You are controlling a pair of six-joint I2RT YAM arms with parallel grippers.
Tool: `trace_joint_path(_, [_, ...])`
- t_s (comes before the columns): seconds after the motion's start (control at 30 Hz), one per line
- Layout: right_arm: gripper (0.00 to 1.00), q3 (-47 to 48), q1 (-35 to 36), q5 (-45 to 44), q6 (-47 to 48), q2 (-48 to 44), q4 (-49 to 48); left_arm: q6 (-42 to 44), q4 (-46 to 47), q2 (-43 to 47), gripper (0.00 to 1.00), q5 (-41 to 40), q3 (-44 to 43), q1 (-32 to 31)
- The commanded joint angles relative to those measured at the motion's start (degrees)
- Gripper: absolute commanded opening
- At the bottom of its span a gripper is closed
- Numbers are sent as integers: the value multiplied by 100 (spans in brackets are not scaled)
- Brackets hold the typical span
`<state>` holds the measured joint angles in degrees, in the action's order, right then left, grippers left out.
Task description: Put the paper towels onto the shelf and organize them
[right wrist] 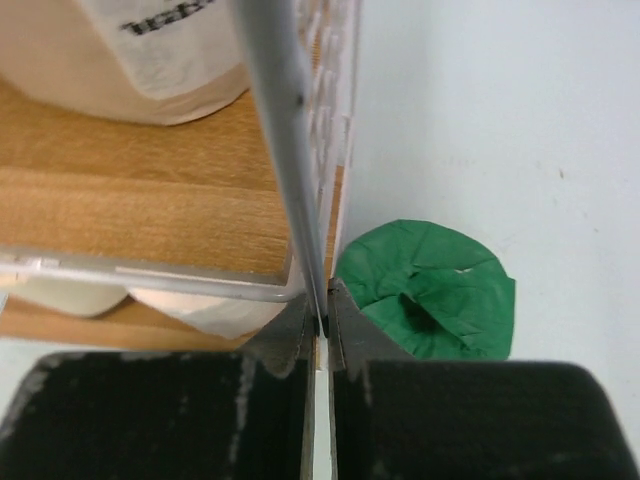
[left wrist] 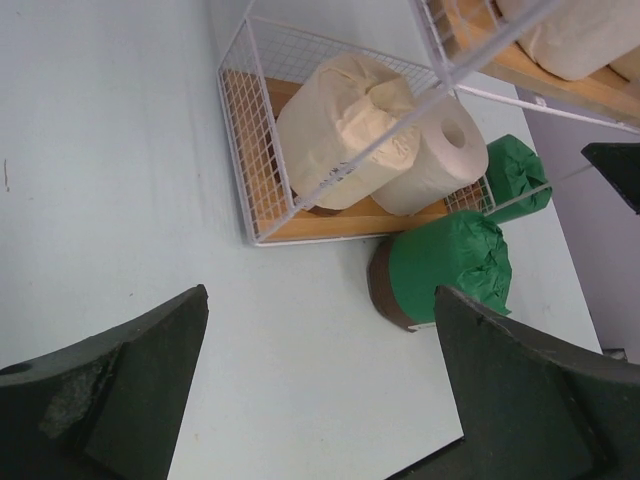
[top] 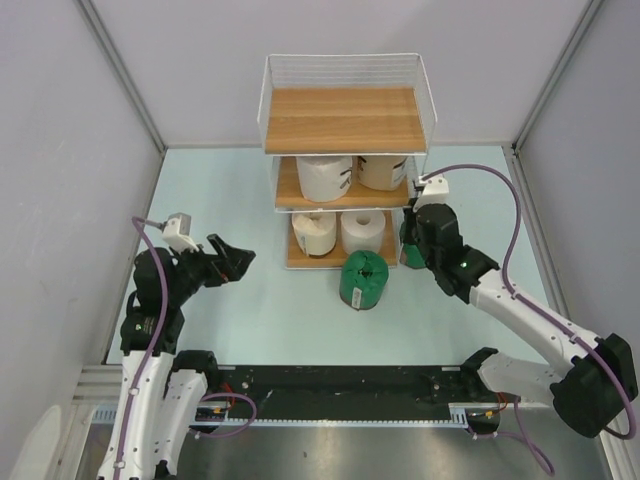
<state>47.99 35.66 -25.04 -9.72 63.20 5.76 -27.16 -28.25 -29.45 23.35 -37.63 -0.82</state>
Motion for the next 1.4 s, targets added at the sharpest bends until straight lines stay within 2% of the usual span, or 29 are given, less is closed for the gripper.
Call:
trace_joint_path(0.0, [6, 35, -568, -143, -846, -335, 452, -141, 48, 45, 100, 161, 54, 29])
trace_joint_path(0.03, [22, 35, -656, 15, -883, -317, 461, -149, 65, 36, 100, 161, 62, 29])
trace_joint_path(0.13, [50, 27, -824, 569, -944, -256, 488, -132, 74, 18, 100, 169, 80, 29])
trace_joint_path(0.23, [63, 18, -832, 955, -997, -282, 523, -132, 92, 18, 100, 178, 115, 29])
trace_joint_path(0.3, [67, 9, -789, 1079, -1041, -456, 619, -141, 100, 10, 100, 196, 124, 21])
trace_joint_path(0.4, [70, -87, -500, 1089, -1094, -860, 777, -132, 100, 1, 100, 205, 115, 29])
trace_joint_path(0.57, [72, -351, -323, 413, -1471, -1968, 1162, -132, 205, -60, 100, 231, 141, 29])
trace_joint_path(0.73, [75, -562, -542, -491, -1893, -2435, 1629, -123, 250, -157, 100, 266, 124, 29])
trace_joint_path(0.8, [75, -562, -937, -555, -2113, -2418, 1779, -114, 259, -140, 100, 214, 141, 29])
trace_joint_path(0.9, [75, -562, -1815, 154, -2166, -2068, 1675, -35, 224, -131, 100, 161, 150, 29])
trace_joint_path(1.0, [76, -554, -3061, 1472, -2367, -1358, 1534, 44, 162, -157, 100, 108, 150, 21])
trace_joint_path(1.03, [76, -554, -3352, 2258, -2412, -1128, 1525, 61, 162, -157, 100, 125, 159, 29])
trace_joint_path(1.1, [75, -554, -3844, 2801, -2421, -584, 1350, 70, 206, -157, 100, 161, 177, 29])
trace_joint_path(1.2, [72, -554, -3926, 3319, -2298, -213, 998, 61, 293, -184, 100, 204, 220, 29])
trace_joint_path(1.37, [70, -554, -3926, 3506, -2228, 35, 786, 44, 381, -236, 100, 336, 273, 29])
